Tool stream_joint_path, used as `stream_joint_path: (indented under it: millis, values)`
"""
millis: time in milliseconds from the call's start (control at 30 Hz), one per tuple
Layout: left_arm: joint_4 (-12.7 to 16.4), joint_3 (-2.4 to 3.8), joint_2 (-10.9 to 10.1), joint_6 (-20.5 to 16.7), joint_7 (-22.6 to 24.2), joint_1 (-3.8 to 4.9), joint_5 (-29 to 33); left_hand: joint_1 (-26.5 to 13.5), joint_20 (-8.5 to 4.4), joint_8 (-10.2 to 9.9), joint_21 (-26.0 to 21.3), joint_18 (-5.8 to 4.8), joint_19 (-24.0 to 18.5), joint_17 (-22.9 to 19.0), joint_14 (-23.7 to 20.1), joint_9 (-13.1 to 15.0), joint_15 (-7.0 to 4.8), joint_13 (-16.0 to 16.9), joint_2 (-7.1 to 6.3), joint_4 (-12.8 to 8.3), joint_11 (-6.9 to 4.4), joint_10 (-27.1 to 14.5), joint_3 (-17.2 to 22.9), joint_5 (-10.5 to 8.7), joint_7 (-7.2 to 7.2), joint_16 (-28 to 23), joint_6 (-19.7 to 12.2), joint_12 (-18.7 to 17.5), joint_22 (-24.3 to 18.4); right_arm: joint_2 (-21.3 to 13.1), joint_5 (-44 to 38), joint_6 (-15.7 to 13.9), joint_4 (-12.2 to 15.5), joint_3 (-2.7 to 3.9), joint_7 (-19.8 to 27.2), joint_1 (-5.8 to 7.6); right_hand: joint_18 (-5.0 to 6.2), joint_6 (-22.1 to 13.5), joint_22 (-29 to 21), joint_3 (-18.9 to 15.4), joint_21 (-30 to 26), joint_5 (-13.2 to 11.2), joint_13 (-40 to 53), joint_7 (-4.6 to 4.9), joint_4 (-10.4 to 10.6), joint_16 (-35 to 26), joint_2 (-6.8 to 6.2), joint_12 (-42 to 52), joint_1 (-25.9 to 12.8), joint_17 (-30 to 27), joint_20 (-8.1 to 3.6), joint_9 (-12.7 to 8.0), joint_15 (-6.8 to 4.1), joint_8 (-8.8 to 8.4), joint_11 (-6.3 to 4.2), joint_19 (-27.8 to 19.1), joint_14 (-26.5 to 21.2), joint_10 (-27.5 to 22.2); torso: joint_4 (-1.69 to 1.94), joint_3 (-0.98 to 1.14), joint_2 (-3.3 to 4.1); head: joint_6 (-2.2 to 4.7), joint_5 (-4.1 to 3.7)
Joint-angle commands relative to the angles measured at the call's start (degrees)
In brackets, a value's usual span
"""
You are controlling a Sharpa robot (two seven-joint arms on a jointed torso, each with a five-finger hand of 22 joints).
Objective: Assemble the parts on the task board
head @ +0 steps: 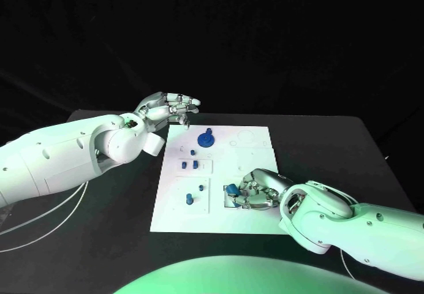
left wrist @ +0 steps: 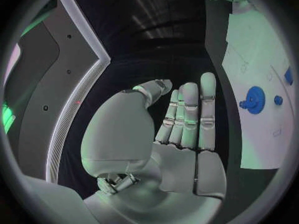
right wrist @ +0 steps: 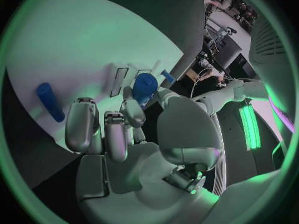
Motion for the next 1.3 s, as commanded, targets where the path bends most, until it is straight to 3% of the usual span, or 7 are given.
stream_joint_path:
  millis: [33, 267, 500, 567, 700, 1000, 1300]
  values:
    - [0.16, 0.03, 0.12, 0.94, 0.15, 0.03, -0.13, -0.36, 0.25, 0.29, -0.27, 0.86, 0.07, -0.08, -0.47, 0.0, -0.04, -0.09, 0.31, 0.01, 0.08, -0.36, -0.26, -0.11, -0.01, 0.28, -0.44, 0.21, -0.1, 0.41, -0.92, 2.24, -0.49, 0.02, -0.74, -0.01, -0.92, 1.43, 2.15, -0.4, 0.08, 0.1, 0.17, -0.91, -0.05, 0.2, 0.01, 0.26, -0.6, 8.79, -0.16, 0.03, -0.53, -0.16, 0.13, 0.11, 4.89, 0.46, -0.04, 0.03, 0.06, -0.12, 0.11]
    - [0.14, 0.03, 0.1, 0.95, 0.09, 0.03, -0.13, -0.36, 0.25, 0.29, -0.27, 0.86, 0.07, -0.08, -0.47, 0.0, -0.04, -0.09, 0.31, 0.01, 0.08, -0.36, -0.26, -0.11, -0.01, 0.28, -0.44, 0.21, -0.1, 1.02, -2.43, 2.45, -1.58, 0.02, -1.07, -0.02, -0.91, 1.64, 2.23, -2.8, -0.1, -1.12, 0.45, -1.14, -0.01, 0.17, -0.68, 0.09, -3.23, 8.7, -0.34, 0.51, -0.72, 0.06, -0.05, 0.09, 4.87, 0.67, 0.02, 0.04, -0.02, -0.29, 0.19]
    - [0.11, 0.03, 0.1, 0.97, 0.0, 0.03, -0.13, -0.36, 0.25, 0.29, -0.27, 0.86, 0.07, -0.08, -0.47, 0.0, -0.04, -0.09, 0.31, 0.01, 0.08, -0.36, -0.26, -0.11, -0.01, 0.28, -0.44, 0.21, -0.1, 1.39, -3.45, 2.12, -2.13, 0.02, -1.4, -0.02, -0.82, 1.46, 2.19, -8.23, -0.76, -11.0, 0.74, -1.18, 0.08, 0.03, 0.53, -0.58, -8.83, 8.33, -0.38, 1.36, -0.74, 0.29, -0.06, -0.05, 4.8, 0.67, -0.05, 0.04, -0.03, -0.27, 0.22]
    - [0.1, 0.03, 0.09, 0.98, -0.05, 0.03, -0.13, -0.34, 0.28, 0.4, -0.41, 0.87, 0.08, -0.14, -0.59, 0.0, -0.02, -0.16, 0.36, 0.05, 0.1, -0.5, -0.32, -0.08, 0.01, 0.37, -0.55, 0.33, -0.19, 1.44, -3.56, 1.93, -2.12, 0.02, -1.28, -0.02, -0.78, 1.36, 2.12, -9.6, -0.99, -11.94, 0.7, -1.13, 0.11, 0.01, 0.8, -0.83, -10.04, 8.28, -0.36, 1.49, -0.71, 0.28, -0.05, -0.12, 4.79, 0.58, -0.08, 0.04, -0.03, -0.28, 0.23]
    - [0.11, 0.02, 0.07, 1.01, -0.19, 0.03, -0.2, -0.41, 0.29, 0.41, -0.42, 0.86, 0.09, -0.14, -0.59, 0.0, -0.01, -0.17, 0.41, 0.12, 0.11, -0.51, -0.34, -0.08, 0.03, 0.38, -0.56, 0.35, -0.2, 1.48, -3.87, 1.24, -1.82, 0.02, -0.91, -0.02, -0.67, 0.91, 1.86, -12.51, -1.64, -12.39, 0.3, -0.95, 0.12, -0.07, 1.18, -1.7, -11.69, 8.09, -0.25, 1.63, -0.58, 0.08, 0.12, -0.36, 4.75, 0.1, -0.14, 0.03, -0.02, -0.26, 0.24]
    - [0.13, 0.02, -0.05, 0.97, -0.32, 0.04, -0.42, -0.46, 0.29, 0.41, -0.44, 0.86, 0.09, -0.15, -0.59, 0.0, 0.0, -0.18, 0.42, 0.17, 0.12, -0.53, -0.35, -0.07, 0.04, 0.4, -0.58, 0.35, -0.21, 0.71, -4.43, 0.21, -0.58, 0.02, -0.27, -0.04, -0.66, 0.88, 1.88, -13.35, -1.72, -12.09, 0.28, -0.93, 0.04, -0.07, 1.82, -1.88, -11.61, 8.11, -0.2, 1.71, -0.55, 0.08, 0.15, -0.36, 4.75, 0.05, -0.18, 0.09, -0.06, -0.13, 0.06]
    - [0.14, 0.02, -0.16, 0.92, -0.33, 0.03, -0.48, -0.55, 0.31, 0.42, -0.48, 0.86, 0.09, -0.16, -0.6, -0.01, 0.02, -0.2, 0.45, 0.26, 0.14, -0.58, -0.39, -0.07, 0.05, 0.42, -0.63, 0.37, -0.24, -1.36, -4.42, 0.15, 1.81, 0.02, 0.18, -0.04, -0.75, 1.37, 2.29, -14.56, -1.35, -9.97, 1.5, -1.11, 0.01, 0.03, 3.2, -0.7, -10.18, 8.41, -0.25, 1.93, -0.64, 0.29, -0.01, -0.07, 4.82, 0.97, -0.12, 0.06, -0.08, -0.23, 0.07]
